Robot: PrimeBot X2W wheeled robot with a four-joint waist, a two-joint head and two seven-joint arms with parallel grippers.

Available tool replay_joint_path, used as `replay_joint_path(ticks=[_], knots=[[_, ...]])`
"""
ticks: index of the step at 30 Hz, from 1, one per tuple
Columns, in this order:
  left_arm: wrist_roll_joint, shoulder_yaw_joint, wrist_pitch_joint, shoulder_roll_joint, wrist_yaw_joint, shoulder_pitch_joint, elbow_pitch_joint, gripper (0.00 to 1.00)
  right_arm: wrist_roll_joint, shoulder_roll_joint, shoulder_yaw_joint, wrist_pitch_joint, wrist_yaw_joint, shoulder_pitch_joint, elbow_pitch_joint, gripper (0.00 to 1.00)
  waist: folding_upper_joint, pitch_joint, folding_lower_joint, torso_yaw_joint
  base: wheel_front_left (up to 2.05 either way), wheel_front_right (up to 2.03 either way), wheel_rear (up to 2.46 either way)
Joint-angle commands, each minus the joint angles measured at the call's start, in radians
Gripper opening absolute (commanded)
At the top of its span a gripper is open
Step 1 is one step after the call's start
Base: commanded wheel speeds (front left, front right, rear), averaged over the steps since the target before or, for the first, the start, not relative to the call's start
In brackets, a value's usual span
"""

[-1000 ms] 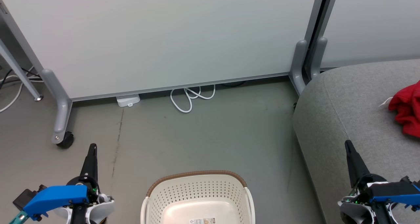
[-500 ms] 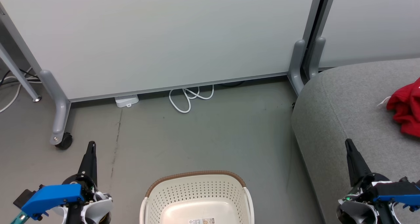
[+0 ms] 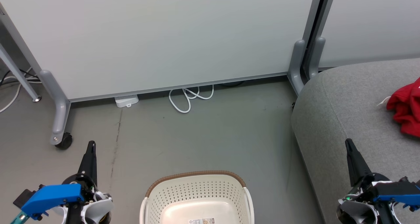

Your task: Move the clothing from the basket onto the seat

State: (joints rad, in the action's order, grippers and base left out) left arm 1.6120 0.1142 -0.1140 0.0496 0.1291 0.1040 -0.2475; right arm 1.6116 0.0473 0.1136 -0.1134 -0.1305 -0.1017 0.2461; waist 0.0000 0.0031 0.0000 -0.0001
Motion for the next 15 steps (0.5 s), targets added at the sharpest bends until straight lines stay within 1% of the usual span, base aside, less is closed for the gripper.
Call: replay_joint_path(ticks=[1, 15], knots=[[0.002, 0.002, -0.004, 0.001, 0.003, 0.009, 0.004, 0.00, 0.003, 0.005, 0.002, -0.005, 0.000, -0.013, -0.002, 0.00, 0.0000, 0.000, 0.0000, 0.000, 0.00, 0.00, 0.00], [0.002, 0.002, -0.004, 0.001, 0.003, 0.009, 0.004, 0.00, 0.003, 0.005, 0.001, -0.005, 0.000, -0.012, -0.002, 0.00, 0.0000, 0.000, 0.0000, 0.000, 0.00, 0.00, 0.00]])
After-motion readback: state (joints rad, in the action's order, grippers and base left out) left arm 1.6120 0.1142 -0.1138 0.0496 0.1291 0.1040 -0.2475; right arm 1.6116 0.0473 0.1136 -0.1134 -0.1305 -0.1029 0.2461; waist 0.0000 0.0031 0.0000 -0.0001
